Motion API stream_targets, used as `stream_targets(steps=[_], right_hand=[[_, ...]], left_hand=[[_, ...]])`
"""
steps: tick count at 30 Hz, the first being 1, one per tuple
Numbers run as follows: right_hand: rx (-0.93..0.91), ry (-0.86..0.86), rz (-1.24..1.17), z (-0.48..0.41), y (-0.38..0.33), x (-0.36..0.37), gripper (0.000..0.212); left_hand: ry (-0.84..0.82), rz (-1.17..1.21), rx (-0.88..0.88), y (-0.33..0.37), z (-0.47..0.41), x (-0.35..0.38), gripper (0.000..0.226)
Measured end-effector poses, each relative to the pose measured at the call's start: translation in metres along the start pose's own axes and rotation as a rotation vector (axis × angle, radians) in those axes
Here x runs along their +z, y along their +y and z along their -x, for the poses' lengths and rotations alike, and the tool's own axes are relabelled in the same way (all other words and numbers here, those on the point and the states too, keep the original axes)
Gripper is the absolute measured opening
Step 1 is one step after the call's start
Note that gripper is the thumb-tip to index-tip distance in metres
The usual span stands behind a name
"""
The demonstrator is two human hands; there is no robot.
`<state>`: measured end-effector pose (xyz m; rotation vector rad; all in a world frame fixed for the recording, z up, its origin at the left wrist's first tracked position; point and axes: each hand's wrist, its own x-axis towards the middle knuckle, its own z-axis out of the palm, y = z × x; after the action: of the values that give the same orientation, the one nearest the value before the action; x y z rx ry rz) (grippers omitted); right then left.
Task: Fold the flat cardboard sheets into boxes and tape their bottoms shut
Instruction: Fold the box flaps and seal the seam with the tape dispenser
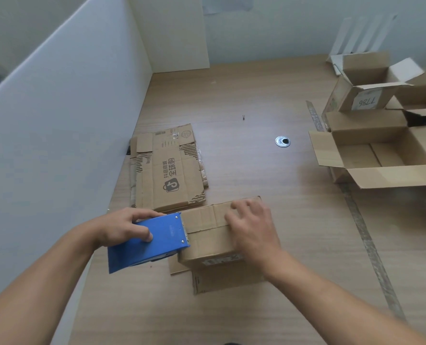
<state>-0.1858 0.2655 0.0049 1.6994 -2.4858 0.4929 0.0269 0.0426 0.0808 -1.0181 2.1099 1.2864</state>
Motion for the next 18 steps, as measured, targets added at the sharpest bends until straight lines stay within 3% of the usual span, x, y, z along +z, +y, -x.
stream_targets(steps=[2,6,12,18], right_hand=[[-0.05,-0.073,-0.05,0.007,-0.016,0.009,0.018],[-0.016,-0.214,0.002,0.028,-0.02,0.022,0.056],[-0.007,-0.268,0.014,0.028,-0.011,0.021,0.069],[-0.062,-0.295,0.005,0.021,0.019,0.017,0.068]], left_hand=[[-0.001,0.015,0.0,0.0,0.0,0.0,0.06],[0.005,0.067,-0.002,-0.004,0.003,0.003,0.055],[-0.006,0.167,0.017,-0.009,0.002,0.011,0.061],[-0.024,0.293,0.051,-0.012,0.004,0.033,0.051]])
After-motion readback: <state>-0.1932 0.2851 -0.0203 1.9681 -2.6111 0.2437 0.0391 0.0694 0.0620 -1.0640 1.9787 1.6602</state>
